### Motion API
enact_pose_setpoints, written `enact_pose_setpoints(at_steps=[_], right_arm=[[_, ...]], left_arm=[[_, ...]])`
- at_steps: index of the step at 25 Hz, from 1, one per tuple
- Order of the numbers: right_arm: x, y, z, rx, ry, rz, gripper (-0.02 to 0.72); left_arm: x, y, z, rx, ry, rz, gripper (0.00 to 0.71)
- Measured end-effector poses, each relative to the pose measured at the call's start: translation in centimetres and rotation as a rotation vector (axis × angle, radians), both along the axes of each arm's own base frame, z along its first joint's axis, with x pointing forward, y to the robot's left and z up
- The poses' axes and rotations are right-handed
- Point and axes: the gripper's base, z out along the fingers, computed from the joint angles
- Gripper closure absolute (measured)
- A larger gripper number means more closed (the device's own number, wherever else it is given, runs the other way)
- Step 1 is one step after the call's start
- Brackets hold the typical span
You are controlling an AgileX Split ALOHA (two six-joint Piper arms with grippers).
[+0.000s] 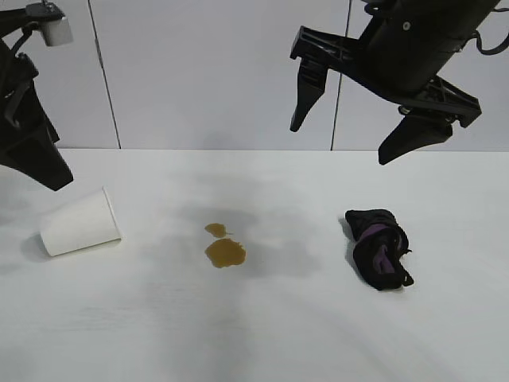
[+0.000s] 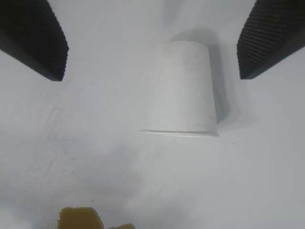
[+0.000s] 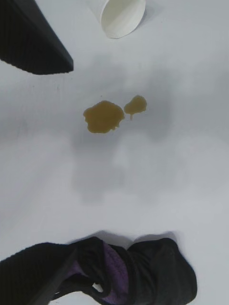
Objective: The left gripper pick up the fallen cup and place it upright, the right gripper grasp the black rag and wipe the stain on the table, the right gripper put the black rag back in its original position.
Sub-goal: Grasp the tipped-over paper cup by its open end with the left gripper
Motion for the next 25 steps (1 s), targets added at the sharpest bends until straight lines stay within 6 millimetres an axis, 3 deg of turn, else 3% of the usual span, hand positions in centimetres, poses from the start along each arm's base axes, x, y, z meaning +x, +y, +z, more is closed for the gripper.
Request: enact_pose_setpoints(at_steps=[5,11,25], right_arm=[[0.0,0.0,0.0,0.000,0.000,0.000,0.042],[0.0,0.0,0.0,0.000,0.000,0.001,0.042],[0.0,0.0,0.0,-0.001,0.001,0.001,0.042]], left_arm=[[0.5,-1.2,-3.0,0.046,0.022,-0.034,0.017],[1.4,-1.1,-3.7,0.051,-0.028,0.013,0.017],[2.2,-0.9,-8.1,0.073,0.037,0.064,0.021]])
